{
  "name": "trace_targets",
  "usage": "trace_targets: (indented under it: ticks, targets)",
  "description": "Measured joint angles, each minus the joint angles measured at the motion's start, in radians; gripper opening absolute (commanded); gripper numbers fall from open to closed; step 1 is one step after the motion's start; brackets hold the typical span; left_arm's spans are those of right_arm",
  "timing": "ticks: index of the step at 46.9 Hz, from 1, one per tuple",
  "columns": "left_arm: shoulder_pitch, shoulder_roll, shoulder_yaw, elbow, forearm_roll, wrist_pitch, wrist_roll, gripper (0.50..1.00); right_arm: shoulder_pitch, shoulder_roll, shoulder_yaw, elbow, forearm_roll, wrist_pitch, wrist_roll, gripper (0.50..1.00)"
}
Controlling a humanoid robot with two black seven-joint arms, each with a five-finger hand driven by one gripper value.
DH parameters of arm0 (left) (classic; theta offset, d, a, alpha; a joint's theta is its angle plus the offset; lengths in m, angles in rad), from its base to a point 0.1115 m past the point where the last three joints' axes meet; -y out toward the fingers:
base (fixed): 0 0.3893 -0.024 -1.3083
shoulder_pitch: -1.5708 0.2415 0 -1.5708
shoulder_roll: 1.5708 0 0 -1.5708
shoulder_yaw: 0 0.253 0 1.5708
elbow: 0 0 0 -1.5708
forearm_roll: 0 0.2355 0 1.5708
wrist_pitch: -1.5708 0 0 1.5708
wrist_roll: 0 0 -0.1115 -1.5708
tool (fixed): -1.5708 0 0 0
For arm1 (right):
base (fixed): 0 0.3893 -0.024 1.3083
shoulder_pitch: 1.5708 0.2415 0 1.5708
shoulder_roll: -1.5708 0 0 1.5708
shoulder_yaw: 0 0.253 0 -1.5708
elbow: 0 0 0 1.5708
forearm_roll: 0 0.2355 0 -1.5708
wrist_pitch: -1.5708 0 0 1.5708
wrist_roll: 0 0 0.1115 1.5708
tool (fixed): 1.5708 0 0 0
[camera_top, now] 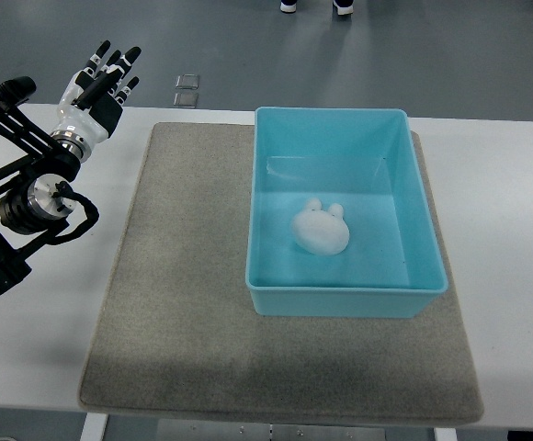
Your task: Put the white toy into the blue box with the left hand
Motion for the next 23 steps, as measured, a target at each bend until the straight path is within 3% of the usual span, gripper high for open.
trace_targets:
  ticks: [23]
  targets:
    - [0.000, -0.009, -0.022, -0.004, -0.001, -0.006, -0.008, 1.000, 0.000, 0.000, 0.000, 0.000, 0.000, 0.000, 0.000, 0.936]
